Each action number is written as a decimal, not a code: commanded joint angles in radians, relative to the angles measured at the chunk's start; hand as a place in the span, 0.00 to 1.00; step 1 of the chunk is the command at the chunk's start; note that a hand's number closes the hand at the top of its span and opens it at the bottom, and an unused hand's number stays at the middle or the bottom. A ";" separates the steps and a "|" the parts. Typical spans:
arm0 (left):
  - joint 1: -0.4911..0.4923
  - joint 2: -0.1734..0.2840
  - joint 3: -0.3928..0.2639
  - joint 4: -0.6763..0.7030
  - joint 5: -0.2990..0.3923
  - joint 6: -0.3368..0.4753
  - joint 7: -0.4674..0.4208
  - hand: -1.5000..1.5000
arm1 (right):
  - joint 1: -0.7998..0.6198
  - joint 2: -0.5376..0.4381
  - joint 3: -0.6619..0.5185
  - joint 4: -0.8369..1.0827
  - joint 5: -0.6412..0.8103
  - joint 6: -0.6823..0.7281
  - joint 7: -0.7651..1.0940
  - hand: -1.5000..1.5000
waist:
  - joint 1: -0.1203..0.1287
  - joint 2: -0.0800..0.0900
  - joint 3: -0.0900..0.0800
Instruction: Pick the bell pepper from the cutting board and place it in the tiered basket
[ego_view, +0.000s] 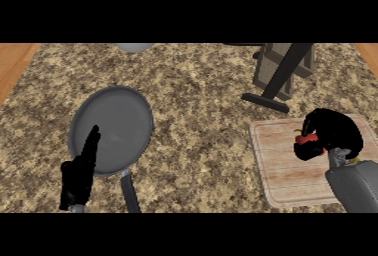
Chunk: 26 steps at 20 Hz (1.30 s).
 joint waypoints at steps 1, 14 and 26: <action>0.027 -0.025 -0.010 0.036 -0.012 -0.001 -0.008 0.50 | 0.009 -0.085 -0.046 -0.037 -0.050 0.086 -0.122 1.00 | -0.007 0.009 -0.005; 0.065 -0.037 -0.006 0.005 -0.013 -0.001 -0.003 0.50 | -0.181 -0.331 -0.536 -0.139 -0.520 0.460 -0.174 1.00 | -0.017 0.004 -0.007; 0.039 -0.017 0.012 0.016 -0.007 -0.040 0.000 0.50 | -0.614 -0.565 -0.765 -0.152 -0.775 0.487 0.101 1.00 | -0.005 0.005 -0.008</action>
